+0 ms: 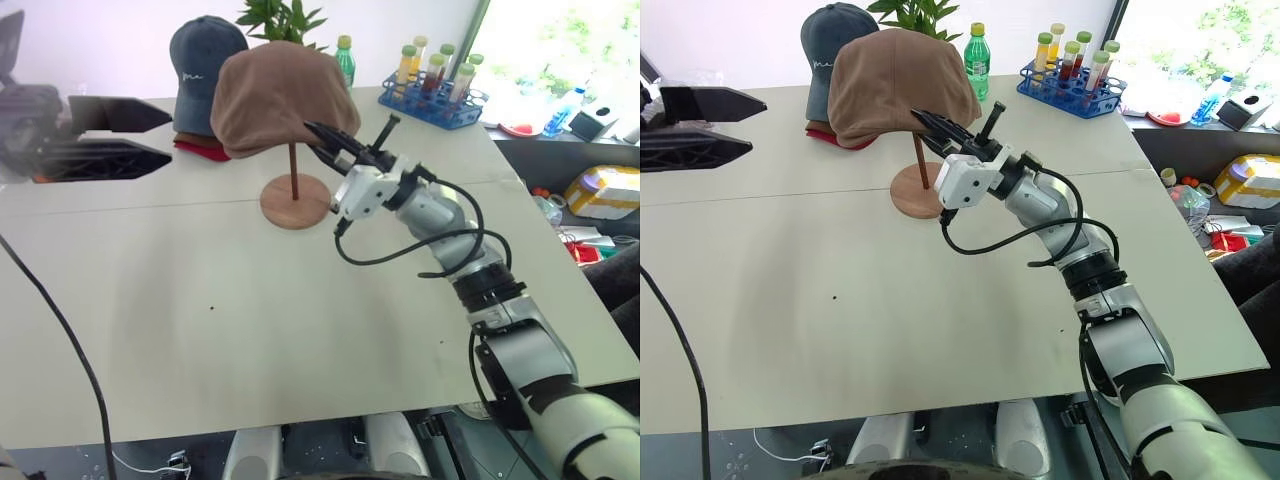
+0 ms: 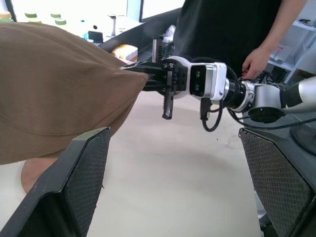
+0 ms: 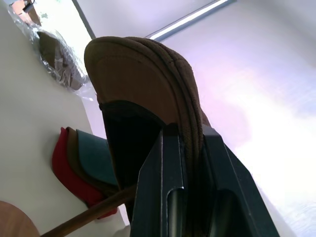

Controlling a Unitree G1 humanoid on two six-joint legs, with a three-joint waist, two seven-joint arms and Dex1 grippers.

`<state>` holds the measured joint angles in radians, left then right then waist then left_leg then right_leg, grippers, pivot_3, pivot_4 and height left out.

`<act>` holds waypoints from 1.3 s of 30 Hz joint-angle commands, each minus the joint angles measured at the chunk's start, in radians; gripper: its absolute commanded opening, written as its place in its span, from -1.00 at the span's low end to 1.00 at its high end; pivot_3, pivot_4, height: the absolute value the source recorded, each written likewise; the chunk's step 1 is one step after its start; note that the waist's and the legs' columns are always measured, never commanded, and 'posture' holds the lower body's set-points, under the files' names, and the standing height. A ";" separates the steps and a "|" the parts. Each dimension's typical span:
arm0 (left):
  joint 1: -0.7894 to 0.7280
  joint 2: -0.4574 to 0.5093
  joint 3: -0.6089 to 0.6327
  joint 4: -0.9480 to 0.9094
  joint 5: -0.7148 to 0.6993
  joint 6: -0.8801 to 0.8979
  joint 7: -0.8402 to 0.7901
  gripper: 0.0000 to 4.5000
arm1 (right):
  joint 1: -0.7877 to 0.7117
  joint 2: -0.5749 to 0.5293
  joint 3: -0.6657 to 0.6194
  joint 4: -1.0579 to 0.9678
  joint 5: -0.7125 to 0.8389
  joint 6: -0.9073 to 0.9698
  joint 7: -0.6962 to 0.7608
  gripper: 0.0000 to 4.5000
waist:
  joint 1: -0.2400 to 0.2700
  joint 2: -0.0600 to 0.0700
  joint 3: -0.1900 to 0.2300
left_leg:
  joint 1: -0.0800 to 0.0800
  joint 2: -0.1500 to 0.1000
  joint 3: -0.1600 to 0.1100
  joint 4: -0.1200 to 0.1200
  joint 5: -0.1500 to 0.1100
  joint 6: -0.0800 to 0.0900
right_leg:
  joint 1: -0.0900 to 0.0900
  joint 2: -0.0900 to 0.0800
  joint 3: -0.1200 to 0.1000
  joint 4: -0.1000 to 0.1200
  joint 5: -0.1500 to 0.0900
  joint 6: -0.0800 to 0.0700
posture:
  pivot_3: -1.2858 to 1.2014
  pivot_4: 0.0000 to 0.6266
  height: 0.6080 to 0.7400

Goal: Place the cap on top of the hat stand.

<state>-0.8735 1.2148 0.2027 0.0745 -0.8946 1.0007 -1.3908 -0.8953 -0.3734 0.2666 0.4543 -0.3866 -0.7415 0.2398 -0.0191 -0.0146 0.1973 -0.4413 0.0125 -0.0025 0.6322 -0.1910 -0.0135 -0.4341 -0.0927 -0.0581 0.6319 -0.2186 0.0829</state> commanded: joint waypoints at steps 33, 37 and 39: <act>0.108 0.123 0.039 0.087 0.177 -0.200 -0.136 0.93 | -0.112 -0.685 -0.323 -0.398 1.225 1.515 0.962 0.22 | 0.007 0.001 0.001 | 0.002 0.002 0.003 0.000 0.000 0.000 | 0.001 0.000 0.001 -0.002 -0.002 -0.005 | 0.03 -0.52 1.00; 0.058 0.146 0.022 0.157 0.215 -0.242 -0.160 0.93 | -0.219 -0.728 -0.239 -0.241 1.109 1.522 1.132 0.22 | 0.005 0.001 0.001 | 0.001 0.002 0.004 -0.001 0.000 0.000 | -0.002 0.000 0.001 -0.002 -0.002 -0.005 | 0.03 -0.52 1.00; 0.033 0.153 0.011 0.179 0.233 -0.256 -0.174 0.93 | -0.253 -0.732 -0.206 -0.193 1.057 1.513 1.187 0.22 | 0.005 0.001 0.001 | -0.002 0.002 0.005 -0.001 0.000 0.000 | -0.005 0.000 0.001 -0.002 -0.001 -0.006 | 0.03 -0.52 1.00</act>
<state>-0.8070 1.3360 0.2072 0.2438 -0.6765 0.7698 -1.5486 -1.1079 -1.0875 0.0514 0.2340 0.7076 0.7858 1.3736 -0.0144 -0.0139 0.1980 -0.4434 0.0146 0.0038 0.6315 -0.1914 -0.0135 -0.4394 -0.0930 -0.0561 0.6303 -0.2200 0.0775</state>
